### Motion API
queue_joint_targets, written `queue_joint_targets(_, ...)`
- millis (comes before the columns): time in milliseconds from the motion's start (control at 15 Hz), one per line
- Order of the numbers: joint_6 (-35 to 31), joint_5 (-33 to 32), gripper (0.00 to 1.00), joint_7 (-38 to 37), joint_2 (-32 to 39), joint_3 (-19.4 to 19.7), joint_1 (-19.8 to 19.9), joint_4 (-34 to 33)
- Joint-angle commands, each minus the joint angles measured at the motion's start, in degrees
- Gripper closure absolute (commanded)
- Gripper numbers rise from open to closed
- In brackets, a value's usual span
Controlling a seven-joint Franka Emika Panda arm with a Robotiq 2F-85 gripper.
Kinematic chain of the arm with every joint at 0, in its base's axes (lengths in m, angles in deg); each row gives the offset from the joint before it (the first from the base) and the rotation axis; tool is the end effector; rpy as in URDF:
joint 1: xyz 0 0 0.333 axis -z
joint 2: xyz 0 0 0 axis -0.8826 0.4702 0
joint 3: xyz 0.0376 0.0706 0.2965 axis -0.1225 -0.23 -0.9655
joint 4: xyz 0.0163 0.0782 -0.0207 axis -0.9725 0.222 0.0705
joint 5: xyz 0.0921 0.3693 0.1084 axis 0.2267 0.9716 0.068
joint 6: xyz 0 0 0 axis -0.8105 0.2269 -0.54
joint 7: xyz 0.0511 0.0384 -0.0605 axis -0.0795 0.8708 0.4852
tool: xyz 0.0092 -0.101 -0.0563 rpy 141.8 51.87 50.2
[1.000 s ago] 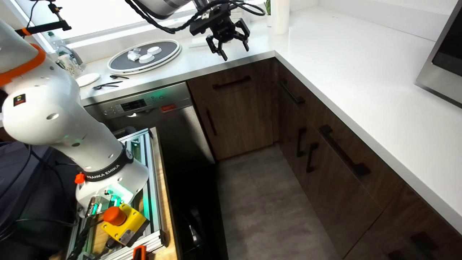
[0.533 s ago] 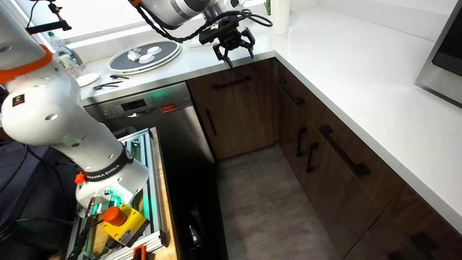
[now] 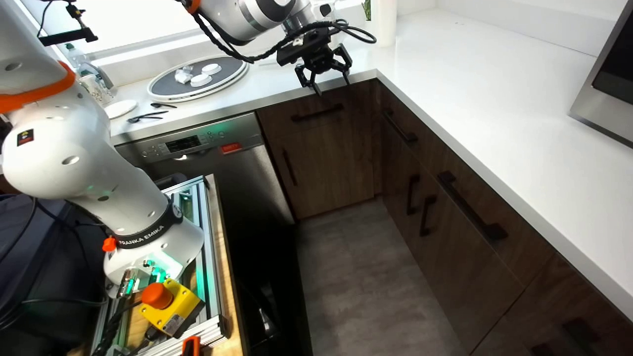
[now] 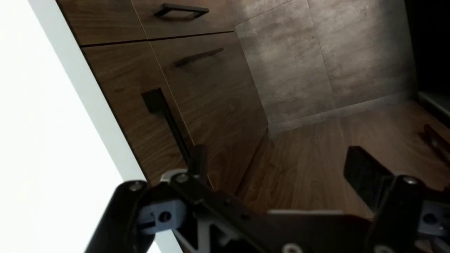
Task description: Open the drawer
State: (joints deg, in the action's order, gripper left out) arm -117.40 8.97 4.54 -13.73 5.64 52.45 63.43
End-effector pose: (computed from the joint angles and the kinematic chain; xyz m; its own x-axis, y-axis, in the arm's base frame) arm 0.4928 0.1818 0.3183 0.5151 0.8563 0.0380 0.7976 -0.4951 0.3446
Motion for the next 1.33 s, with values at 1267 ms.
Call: queue_joint_targets(1267, -22.3, -17.8, 0.00, 1.4, 38.4, 8.6, -1.5, -26.6)
